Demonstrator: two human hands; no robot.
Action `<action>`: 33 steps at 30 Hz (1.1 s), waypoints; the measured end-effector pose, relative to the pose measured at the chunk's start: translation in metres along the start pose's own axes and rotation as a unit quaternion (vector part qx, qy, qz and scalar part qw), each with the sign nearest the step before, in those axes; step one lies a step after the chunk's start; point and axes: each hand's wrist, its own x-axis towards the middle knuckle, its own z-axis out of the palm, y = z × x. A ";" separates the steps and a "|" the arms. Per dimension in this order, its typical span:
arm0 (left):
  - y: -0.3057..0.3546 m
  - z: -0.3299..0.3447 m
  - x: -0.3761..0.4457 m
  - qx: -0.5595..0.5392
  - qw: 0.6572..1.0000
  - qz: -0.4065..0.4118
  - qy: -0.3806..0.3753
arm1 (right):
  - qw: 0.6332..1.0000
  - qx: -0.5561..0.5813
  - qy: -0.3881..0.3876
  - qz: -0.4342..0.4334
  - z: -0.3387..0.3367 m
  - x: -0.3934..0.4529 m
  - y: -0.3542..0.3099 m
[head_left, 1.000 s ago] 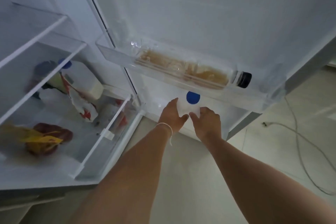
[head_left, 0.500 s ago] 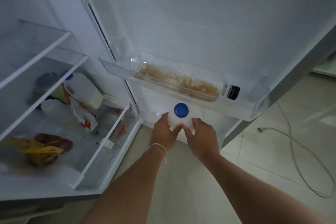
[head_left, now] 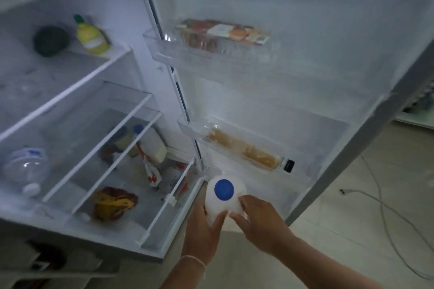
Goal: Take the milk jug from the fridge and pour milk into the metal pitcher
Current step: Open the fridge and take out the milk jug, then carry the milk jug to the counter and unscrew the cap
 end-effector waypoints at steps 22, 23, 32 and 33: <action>0.363 -0.102 -0.167 0.039 0.965 0.252 0.070 | 0.942 0.082 0.269 -0.181 -0.302 -0.217 -0.136; 0.380 -0.093 -0.173 0.043 0.962 0.260 0.066 | 0.935 0.094 0.287 -0.184 -0.313 -0.225 -0.130; 0.475 0.037 -0.155 -0.032 0.955 0.291 -0.041 | 0.902 0.035 0.417 -0.111 -0.410 -0.271 -0.039; 0.485 0.054 -0.149 -0.035 0.955 0.290 -0.052 | 0.901 0.022 0.424 -0.093 -0.420 -0.269 -0.027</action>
